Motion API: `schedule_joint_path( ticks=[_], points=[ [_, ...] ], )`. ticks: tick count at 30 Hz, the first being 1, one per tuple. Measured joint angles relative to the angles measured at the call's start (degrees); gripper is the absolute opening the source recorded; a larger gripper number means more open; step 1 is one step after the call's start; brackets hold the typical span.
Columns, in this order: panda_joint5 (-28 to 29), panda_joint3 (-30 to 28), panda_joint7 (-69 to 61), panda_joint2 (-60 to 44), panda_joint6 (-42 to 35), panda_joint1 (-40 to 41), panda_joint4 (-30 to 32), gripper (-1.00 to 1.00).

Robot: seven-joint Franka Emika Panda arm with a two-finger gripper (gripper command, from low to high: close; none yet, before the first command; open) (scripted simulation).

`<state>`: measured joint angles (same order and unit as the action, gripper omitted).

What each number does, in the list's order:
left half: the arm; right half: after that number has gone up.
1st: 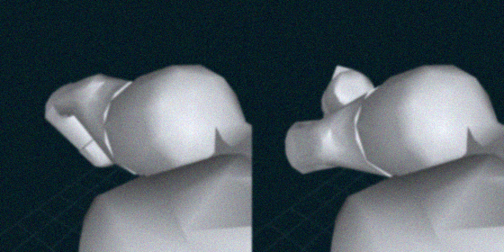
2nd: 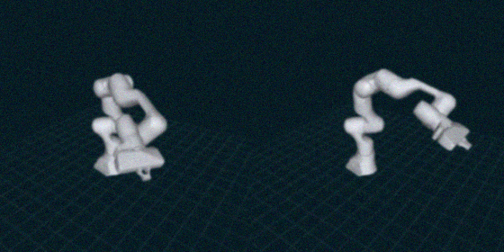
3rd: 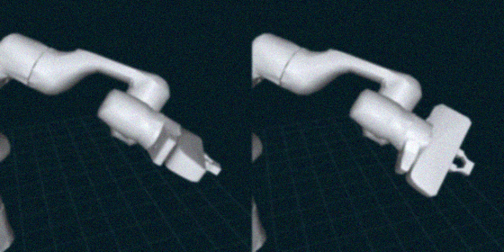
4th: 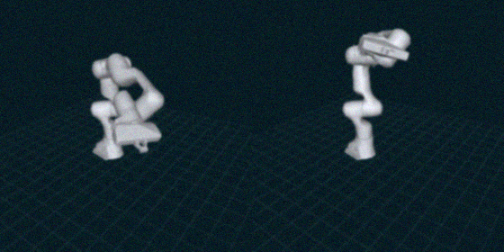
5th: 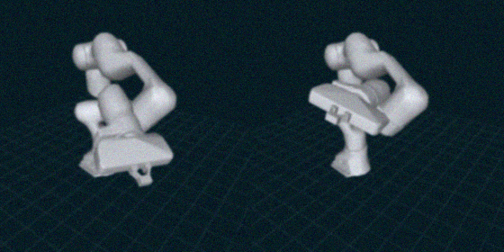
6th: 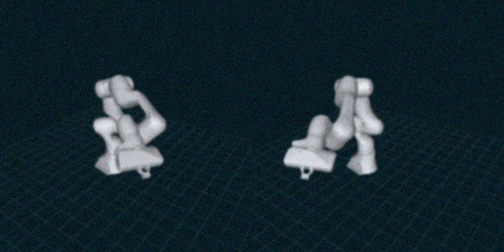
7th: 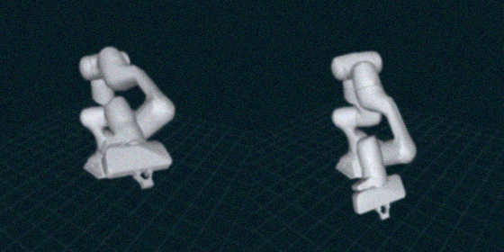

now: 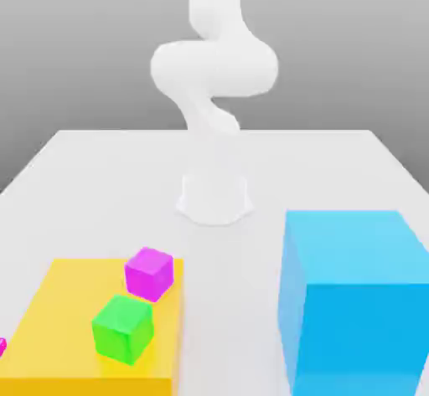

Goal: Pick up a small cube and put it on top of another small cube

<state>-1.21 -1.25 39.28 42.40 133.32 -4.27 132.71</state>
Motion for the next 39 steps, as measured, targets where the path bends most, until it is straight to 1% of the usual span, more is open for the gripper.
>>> schedule_joint_path(
  ticks=[7,15,21,26,30,33,36,39],
  points=[
    [-3.4,-3.2,-18.7,-9.8,4.3,-12.0,2.6,0.00],
    [-7.6,-4.8,-39.8,-20.9,9.0,-23.6,5.5,0.00],
    [-10.4,-3.6,-55.3,-29.2,12.5,-30.1,7.7,0.00],
    [-11.2,-1.7,-67.2,-35.9,15.6,-34.6,9.6,0.00],
    [-10.2,0.2,-75.5,-41.1,18.2,-38.5,11.1,0.00],
    [-8.1,1.3,-80.7,-44.9,20.3,-40.8,12.3,0.00],
    [-4.6,2.2,-85.0,-48.5,22.4,-42.5,13.5,0.00],
    [0.3,2.6,-87.9,-52.2,24.6,-44.2,14.6,0.00]
  ],
)
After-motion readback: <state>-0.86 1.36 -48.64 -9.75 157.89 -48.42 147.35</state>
